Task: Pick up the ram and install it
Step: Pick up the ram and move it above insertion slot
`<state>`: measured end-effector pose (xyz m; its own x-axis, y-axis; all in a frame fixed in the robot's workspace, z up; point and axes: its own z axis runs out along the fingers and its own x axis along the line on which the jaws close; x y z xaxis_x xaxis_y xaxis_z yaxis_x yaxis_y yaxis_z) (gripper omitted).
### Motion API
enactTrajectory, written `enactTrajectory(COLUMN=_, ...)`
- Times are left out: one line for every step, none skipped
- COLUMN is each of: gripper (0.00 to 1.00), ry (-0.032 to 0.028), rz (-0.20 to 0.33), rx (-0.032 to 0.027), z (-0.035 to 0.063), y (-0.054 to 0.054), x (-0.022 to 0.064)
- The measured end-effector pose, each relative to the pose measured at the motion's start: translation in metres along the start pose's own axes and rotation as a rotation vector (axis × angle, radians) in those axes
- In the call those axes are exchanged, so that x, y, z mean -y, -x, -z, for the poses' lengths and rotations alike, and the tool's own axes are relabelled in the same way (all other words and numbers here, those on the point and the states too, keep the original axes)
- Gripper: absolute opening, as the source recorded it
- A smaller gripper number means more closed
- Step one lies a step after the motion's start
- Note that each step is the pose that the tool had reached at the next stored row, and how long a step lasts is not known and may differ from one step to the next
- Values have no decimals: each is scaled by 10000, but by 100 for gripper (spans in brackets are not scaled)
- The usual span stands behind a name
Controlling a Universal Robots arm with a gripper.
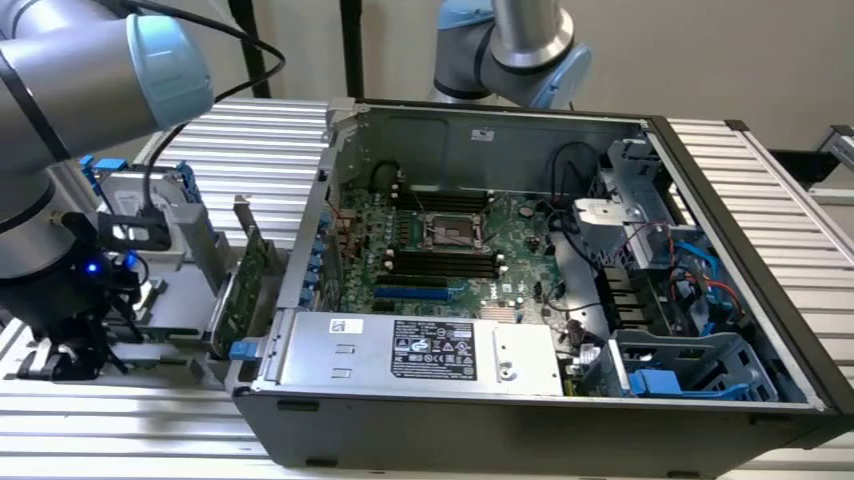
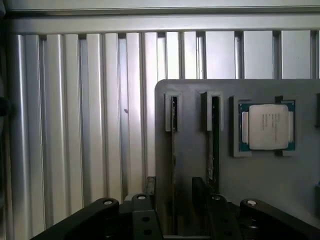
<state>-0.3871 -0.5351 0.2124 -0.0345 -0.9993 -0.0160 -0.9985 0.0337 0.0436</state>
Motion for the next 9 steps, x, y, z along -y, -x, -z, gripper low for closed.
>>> enactTrajectory(gripper=100, ry=0, rz=11, rx=0, z=-18, y=-3, x=2)
enactTrajectory(gripper=100, ry=1, rz=22, rx=1, z=-35, y=-6, x=3)
enactTrajectory(gripper=100, ry=2, rz=35, rx=9, z=-50, y=-9, x=4)
enactTrajectory(gripper=100, ry=2, rz=48, rx=22, z=-63, y=-13, x=5)
enactTrajectory(gripper=100, ry=4, rz=64, rx=50, z=-73, y=-16, x=6)
enactTrajectory(gripper=100, ry=6, rz=83, rx=103, z=-81, y=-20, x=7)
enactTrajectory(gripper=100, ry=8, rz=107, rx=176, z=-86, y=-23, x=7)
enactTrajectory(gripper=100, ry=11, rz=132, rx=267, z=-90, y=-25, x=7)
enactTrajectory(gripper=100, ry=14, rz=159, rx=346, z=-94, y=-28, x=7)
